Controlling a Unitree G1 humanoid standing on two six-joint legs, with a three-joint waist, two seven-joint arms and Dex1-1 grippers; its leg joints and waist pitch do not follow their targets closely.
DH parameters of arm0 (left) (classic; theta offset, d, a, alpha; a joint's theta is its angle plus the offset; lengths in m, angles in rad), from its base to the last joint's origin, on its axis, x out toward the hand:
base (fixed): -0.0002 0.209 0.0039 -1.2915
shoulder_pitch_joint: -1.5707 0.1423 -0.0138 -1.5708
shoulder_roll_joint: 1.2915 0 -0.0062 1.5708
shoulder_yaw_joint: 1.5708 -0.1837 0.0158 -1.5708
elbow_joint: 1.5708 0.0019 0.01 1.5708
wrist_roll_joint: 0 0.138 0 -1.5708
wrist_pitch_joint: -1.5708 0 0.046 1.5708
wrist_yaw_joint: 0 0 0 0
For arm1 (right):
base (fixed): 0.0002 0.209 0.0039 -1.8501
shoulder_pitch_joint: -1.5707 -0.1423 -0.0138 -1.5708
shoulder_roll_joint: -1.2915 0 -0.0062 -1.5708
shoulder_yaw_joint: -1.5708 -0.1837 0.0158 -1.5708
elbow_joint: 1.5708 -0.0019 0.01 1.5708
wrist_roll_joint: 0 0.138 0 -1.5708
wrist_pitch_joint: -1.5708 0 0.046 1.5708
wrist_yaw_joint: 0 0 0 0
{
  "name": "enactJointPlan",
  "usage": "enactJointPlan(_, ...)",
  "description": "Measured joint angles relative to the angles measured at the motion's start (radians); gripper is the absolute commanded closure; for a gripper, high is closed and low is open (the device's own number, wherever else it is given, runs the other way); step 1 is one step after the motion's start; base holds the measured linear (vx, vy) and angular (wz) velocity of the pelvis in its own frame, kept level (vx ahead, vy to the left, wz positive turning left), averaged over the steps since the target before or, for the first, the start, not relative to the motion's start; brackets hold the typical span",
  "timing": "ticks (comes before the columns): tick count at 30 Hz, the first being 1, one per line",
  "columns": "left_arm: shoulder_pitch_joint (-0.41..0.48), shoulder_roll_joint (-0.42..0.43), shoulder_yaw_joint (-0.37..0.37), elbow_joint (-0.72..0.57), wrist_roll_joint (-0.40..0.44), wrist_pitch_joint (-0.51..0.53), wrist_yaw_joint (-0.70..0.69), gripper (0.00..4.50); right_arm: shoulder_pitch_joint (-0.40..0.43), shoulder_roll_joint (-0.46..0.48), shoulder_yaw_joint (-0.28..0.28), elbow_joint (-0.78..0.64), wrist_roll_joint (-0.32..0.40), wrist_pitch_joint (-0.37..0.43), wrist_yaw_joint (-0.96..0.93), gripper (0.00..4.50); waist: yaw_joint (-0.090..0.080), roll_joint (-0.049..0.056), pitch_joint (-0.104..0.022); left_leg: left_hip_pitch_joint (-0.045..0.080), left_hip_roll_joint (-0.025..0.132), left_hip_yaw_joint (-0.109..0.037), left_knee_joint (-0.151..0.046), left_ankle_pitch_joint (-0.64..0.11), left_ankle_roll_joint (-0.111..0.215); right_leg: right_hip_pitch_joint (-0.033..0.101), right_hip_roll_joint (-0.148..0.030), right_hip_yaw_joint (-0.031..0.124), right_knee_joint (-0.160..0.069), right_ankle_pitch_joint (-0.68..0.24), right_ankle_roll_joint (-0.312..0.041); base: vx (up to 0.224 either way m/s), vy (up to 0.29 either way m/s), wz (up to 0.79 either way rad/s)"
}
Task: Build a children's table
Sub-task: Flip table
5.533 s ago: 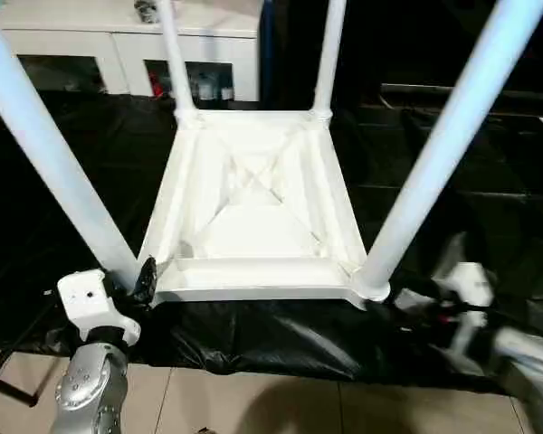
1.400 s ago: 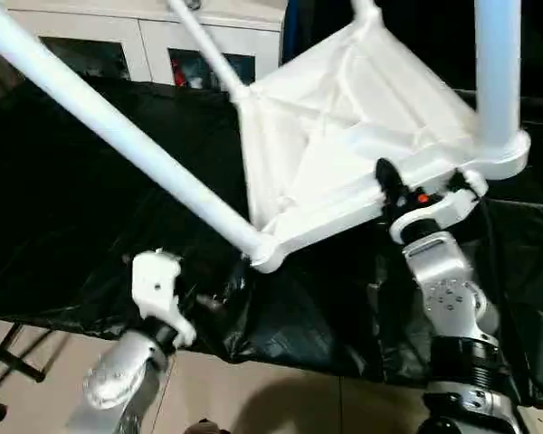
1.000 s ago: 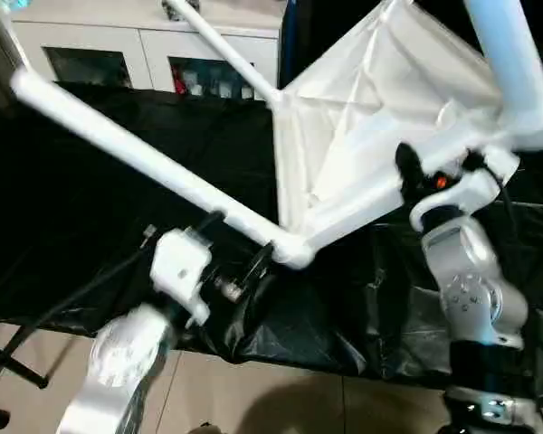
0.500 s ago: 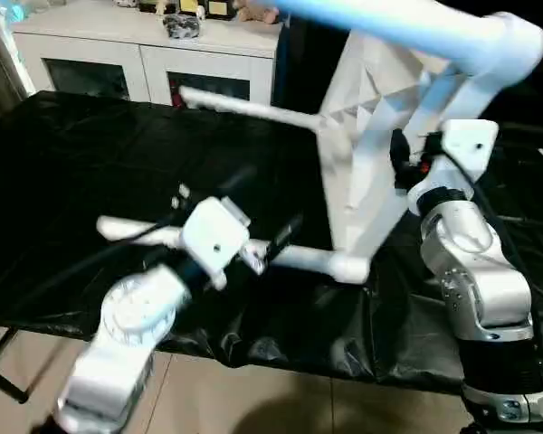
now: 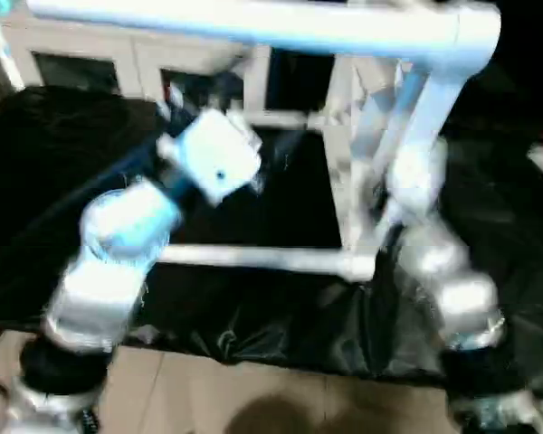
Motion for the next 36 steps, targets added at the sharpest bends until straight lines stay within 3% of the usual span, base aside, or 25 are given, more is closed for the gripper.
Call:
enactJointPlan(2,-0.028,0.008,0.004,0.005,0.025,-0.027,0.012,0.0,0.002,-0.001,0.003,-0.004,0.0,0.004,0.004,1.04,-0.001,0.006,0.004,-0.013,0.003,0.0,-0.001,0.013,0.0,-0.013,0.002,-0.001,0.004,0.003,-0.006,0.0,0.0,0.0)
enactJointPlan(5,-0.062,0.044,0.02,0.035,0.078,-0.063,0.043,0.0,0.013,-0.005,-0.002,-0.038,0.001,0.002,0.028,0.88,-0.001,0.008,0.004,-0.02,0.006,0.0,-0.001,0.016,-0.003,-0.024,0.006,-0.002,0.01,0.0,-0.01,0.0,0.0,0.0)
enactJointPlan(11,-0.1,0.105,0.058,0.073,0.202,-0.171,0.117,0.0,0.082,-0.013,-0.002,-0.089,0.0,-0.014,0.067,0.37,0.005,0.015,0.009,-0.017,0.011,-0.001,-0.001,0.016,-0.004,-0.022,0.012,-0.001,0.011,-0.001,-0.013,0.0,0.0,0.0)
enactJointPlan(16,-0.1,0.114,0.053,0.089,0.262,-0.221,0.154,0.0,0.105,-0.022,-0.002,-0.138,0.0,-0.038,0.082,0.37,0.01,0.023,0.014,-0.014,0.013,-0.002,-0.001,0.017,-0.006,-0.022,0.015,0.0,0.013,0.002,-0.016,0.0,0.0,0.0)
enactJointPlan(22,-0.148,0.138,0.048,0.218,0.367,-0.218,0.218,0.0,0.142,-0.052,-0.003,-0.221,0.022,-0.084,0.175,0.37,0.019,0.028,0.017,-0.014,0.014,-0.003,-0.001,0.019,-0.008,-0.023,0.016,0.0,0.014,0.004,-0.014,0.0,0.0,0.0)
enactJointPlan(28,-0.198,0.165,0.049,0.353,0.415,-0.24,0.262,0.0,0.203,-0.084,-0.012,-0.295,0.043,-0.088,0.224,0.37,0.027,0.028,0.017,-0.015,0.014,-0.003,-0.001,0.019,-0.008,-0.024,0.017,0.0,0.013,0.006,-0.019,0.0,0.0,0.0)
enactJointPlan(34,-0.24,0.172,0.036,0.463,0.439,-0.257,0.285,0.0,0.244,-0.132,-0.043,-0.388,0.11,-0.045,0.31,0.37,0.026,0.031,0.019,-0.015,0.014,-0.003,-0.001,0.019,-0.008,-0.024,0.017,0.0,0.012,0.006,-0.019,0.0,0.0,0.0)
enactJointPlan(36,-0.261,0.172,0.035,0.483,0.44,-0.262,0.289,0.34,0.254,-0.182,-0.053,-0.41,0.138,-0.028,0.366,0.36,0.028,0.033,0.02,-0.015,0.014,-0.003,0.0,0.019,-0.008,-0.024,0.017,0.0,0.012,0.006,-0.019,0.0,0.0,0.0)
